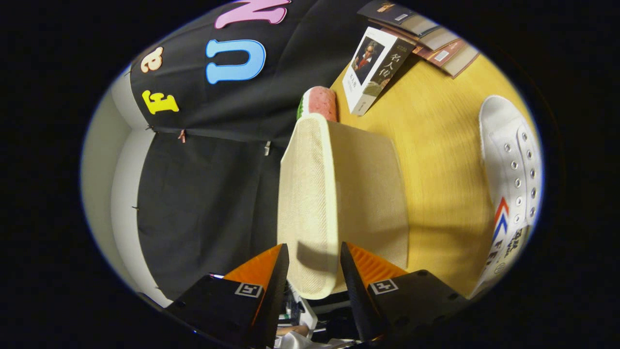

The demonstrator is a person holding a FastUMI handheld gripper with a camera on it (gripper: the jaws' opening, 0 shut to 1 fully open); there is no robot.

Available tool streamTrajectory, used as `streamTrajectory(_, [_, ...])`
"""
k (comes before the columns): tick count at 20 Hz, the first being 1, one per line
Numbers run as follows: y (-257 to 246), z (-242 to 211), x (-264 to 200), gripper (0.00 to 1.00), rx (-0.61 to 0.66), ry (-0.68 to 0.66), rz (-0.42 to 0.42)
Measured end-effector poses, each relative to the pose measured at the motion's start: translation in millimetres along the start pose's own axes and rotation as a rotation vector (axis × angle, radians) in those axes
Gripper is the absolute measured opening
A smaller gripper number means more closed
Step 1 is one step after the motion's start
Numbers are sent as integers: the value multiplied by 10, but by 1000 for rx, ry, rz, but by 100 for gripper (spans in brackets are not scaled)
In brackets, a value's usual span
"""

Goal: Open the storage box then place both shoes into the box .Put the left shoe in first, then the right shoe, with the right side of both shoes facing outward in a uniform manner.

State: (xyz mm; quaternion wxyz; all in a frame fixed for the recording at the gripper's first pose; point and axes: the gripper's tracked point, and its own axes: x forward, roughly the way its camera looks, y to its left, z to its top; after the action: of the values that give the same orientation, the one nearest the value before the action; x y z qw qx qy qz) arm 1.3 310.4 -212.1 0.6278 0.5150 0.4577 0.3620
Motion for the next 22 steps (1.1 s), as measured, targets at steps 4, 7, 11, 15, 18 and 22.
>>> streamTrajectory(4, [192,-13,-16,15,11,-15,64])
streamTrajectory(7, [559,-38,-102,14,-17,-43,142])
streamTrajectory(11, [942,-59,-25,14,-147,-47,148])
streamTrajectory(15, [1476,-125,192,13,-247,-50,177])
streamTrajectory(18, [1789,-215,503,14,-329,-39,154])
streamTrajectory(22, [2104,-409,1044,14,-406,-11,108])
